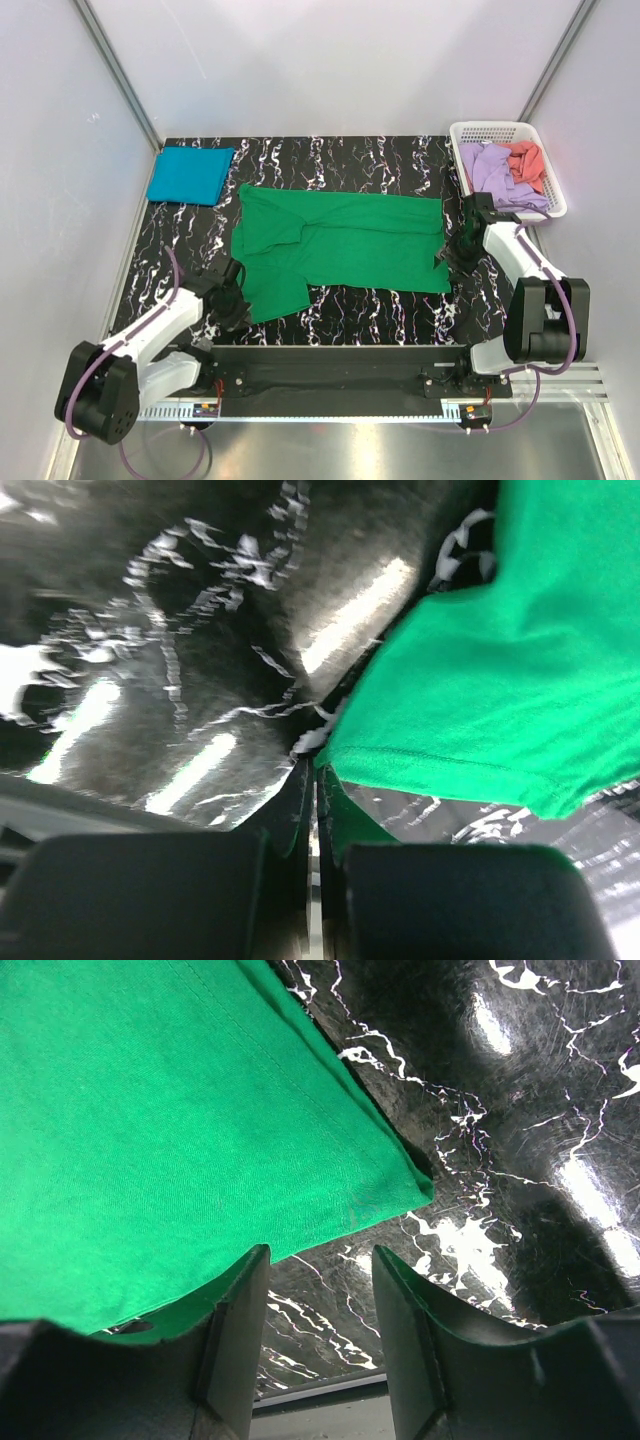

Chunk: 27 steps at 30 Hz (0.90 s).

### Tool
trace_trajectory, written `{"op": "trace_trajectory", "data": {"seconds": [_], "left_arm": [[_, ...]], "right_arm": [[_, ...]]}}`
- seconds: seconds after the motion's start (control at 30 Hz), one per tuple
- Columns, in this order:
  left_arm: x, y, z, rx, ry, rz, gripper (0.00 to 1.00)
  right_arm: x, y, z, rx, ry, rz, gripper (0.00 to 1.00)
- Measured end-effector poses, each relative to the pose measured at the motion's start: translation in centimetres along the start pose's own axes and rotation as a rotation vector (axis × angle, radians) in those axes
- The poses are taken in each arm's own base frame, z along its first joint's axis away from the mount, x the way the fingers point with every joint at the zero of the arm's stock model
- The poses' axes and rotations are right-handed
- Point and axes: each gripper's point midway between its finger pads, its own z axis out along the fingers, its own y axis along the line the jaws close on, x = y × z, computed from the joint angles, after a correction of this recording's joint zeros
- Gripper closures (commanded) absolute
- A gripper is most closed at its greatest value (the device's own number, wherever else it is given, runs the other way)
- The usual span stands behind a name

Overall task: Fold and stack the t-shirts
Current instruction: Fold the tshirt

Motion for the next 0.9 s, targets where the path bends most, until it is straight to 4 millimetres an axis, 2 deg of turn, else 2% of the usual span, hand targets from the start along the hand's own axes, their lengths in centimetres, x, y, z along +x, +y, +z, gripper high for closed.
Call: {"op": "trace_trajectory", "data": {"seconds": [0.13,0.33,0.5,0.73,0.9], "left_arm": [[-0.9,0.2,-1.2,-0.026,-0.048,0.008,1.0],[-2.3,-2.3,-3.5,0.029,-0.092,0.024,1.0],[-2.5,-3.0,-4.1,0.041,-0.098,0.03,1.0],[-3.1,-4.1,-5.3,0.069,-0.116,0.049,1.0],[-3.3,-4.0,-5.5,0.064,-0.126,0.066,1.0]], "right_arm": [[-0.1,0.1,-0.3,-0.009,-0.01,0.002,0.42],[0.9,-0.8,0.4,0.009,0.001,0.04,0.41],[1.5,-1.7,1.0,0.045,0.008,0.085,0.46],[1.9,-3.5,2.1,0.118,-0.009,0.15,0.46],[2.4,-4.5,3.0,0.155,-0.014,0.181,0.46]]}}
